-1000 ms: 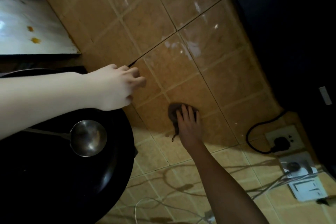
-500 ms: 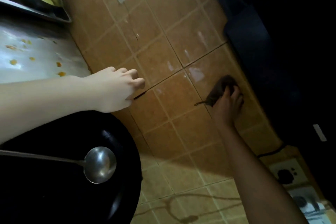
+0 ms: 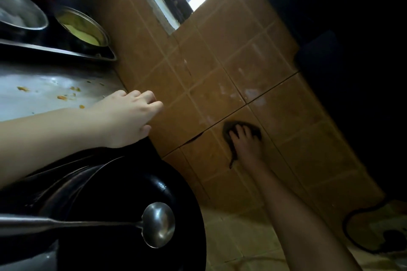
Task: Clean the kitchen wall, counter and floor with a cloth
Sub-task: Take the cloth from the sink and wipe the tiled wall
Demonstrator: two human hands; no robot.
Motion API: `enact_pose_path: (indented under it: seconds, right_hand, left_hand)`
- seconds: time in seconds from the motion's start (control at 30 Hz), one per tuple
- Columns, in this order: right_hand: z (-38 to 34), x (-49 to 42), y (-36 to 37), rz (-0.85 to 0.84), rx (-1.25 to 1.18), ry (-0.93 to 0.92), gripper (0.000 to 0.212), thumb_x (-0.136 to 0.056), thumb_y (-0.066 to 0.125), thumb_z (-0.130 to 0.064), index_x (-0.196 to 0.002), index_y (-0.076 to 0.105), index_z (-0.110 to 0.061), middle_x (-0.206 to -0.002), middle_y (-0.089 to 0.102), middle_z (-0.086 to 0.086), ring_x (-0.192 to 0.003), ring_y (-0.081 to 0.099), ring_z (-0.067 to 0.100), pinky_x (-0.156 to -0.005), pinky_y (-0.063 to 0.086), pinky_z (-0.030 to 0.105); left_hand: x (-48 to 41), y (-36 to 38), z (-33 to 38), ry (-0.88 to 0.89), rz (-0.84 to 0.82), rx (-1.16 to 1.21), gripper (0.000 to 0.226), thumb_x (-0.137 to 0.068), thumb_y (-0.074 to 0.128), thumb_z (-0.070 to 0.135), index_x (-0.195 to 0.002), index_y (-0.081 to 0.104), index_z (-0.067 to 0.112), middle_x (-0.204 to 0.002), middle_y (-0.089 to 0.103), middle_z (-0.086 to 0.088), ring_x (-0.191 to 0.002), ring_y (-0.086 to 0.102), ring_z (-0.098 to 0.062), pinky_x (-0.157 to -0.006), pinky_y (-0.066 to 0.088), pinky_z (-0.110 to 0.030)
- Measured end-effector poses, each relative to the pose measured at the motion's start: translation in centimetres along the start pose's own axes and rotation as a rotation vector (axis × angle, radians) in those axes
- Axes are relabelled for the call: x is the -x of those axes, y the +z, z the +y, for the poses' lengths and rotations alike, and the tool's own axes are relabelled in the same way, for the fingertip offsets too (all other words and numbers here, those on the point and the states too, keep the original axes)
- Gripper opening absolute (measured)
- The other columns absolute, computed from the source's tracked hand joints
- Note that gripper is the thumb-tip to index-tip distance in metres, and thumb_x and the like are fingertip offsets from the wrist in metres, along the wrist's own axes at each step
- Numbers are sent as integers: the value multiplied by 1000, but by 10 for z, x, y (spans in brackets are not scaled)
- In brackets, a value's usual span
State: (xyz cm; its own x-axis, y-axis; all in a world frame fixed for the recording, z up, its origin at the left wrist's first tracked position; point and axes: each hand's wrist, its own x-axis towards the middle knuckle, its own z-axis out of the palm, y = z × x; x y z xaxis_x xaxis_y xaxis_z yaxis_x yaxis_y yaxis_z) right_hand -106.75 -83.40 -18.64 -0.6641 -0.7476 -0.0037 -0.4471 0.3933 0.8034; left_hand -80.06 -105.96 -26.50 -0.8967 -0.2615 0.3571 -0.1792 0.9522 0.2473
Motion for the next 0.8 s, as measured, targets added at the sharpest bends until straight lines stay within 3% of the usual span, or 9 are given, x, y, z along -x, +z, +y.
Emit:
enact_pose_path:
  seconds: [0.27,0.53,0.67,0.73,0.8]
  right_hand:
    - [21,-14,-30,27,37,41,68,-85,65,-16,-144,30,-13,-152,25,12,-141,21,29,-102,38,43]
    - [51,-45,-97,181,-132,368,81,-77,75,-21,-145,30,-17,-153,21,11,-140,16,33,-104,34,50]
    - [46,-59,-108,183,-159,416,80,-75,76,-18,-142,34,-14,-150,26,13,-135,22,37,-106,30,51]
    - [43,-60,-106,129,-67,336,79,-74,77,-19,-141,36,-12,-146,33,15,-129,31,39,-99,39,50]
    - [44,-57,-98,94,102,176,74,-59,87,-16,-126,54,-8,-126,52,18,-108,50,41,-76,51,46]
  left_hand:
    - [0,-14,-39,-16,-17,-16,42,-94,40,42,-133,32,27,-136,36,2,-118,45,-19,-94,40,-32]
    - [-13,-33,-70,-1,8,-30,44,-94,40,40,-136,30,29,-138,36,3,-118,47,-18,-92,42,-32]
    - [-17,-39,-86,10,31,-28,45,-94,41,42,-136,30,30,-137,36,4,-117,48,-17,-91,43,-31]
    - [-18,-39,-93,19,34,-40,45,-94,42,42,-136,29,30,-137,37,4,-116,48,-16,-90,44,-31]
    - [-19,-41,-101,39,24,-52,45,-94,42,43,-135,30,30,-137,37,4,-115,49,-17,-89,44,-30]
